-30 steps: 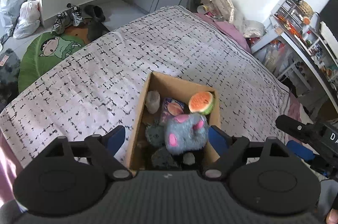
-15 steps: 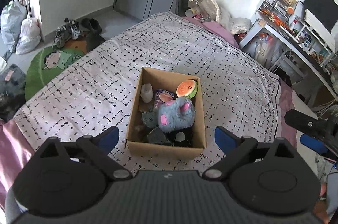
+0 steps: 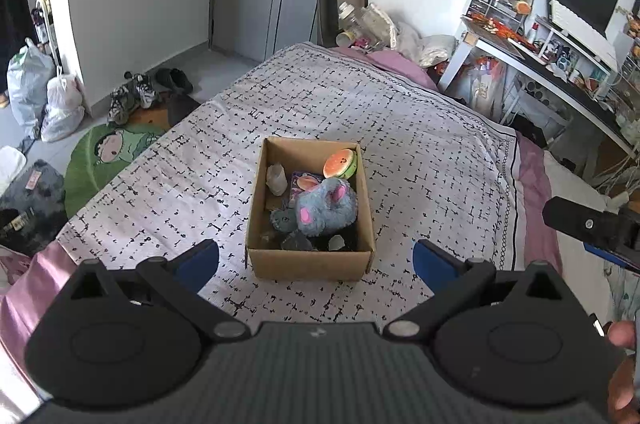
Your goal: Organize soft objects
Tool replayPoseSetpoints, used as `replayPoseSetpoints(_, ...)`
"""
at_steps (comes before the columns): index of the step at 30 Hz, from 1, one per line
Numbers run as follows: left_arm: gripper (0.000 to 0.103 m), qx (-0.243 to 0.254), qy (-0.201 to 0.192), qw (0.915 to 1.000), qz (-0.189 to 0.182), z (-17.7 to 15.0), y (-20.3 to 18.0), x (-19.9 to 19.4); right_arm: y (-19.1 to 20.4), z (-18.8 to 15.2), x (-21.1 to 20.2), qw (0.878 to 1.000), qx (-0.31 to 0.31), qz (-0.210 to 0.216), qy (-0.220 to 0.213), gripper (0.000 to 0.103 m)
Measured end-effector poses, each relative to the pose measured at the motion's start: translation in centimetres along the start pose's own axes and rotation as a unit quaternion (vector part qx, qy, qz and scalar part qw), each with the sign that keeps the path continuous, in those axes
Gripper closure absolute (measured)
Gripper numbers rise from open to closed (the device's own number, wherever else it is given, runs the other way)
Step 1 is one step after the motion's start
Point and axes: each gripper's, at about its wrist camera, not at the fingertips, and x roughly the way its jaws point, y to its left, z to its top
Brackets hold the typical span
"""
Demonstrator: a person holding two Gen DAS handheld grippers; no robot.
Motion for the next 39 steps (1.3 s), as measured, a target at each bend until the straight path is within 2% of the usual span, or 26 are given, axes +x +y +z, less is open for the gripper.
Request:
replayPoseSetpoints(11,0.001,0.034,-0.028,0.9990,0.013,-1.8,-1.4,-3.5,-0.1,-1.1,-3.4,0.999,-0.032,0.001,-0.020,0.000)
replayPoseSetpoints(21,0.001,0.045,-0.044,0.9980,0.012,-3.3,-2.0,-5.8,0.2,-1.9,-5.7,0.998,-0.053,-0.008,-0.029,0.000)
replayPoseSetpoints(39,0.001,0.046,-0.057,0.9972,0.016,-4.3,-1.7,-7.6,0.5,-3.0,-7.1,0.997,-0.066,-0.014,-0.027,0.000)
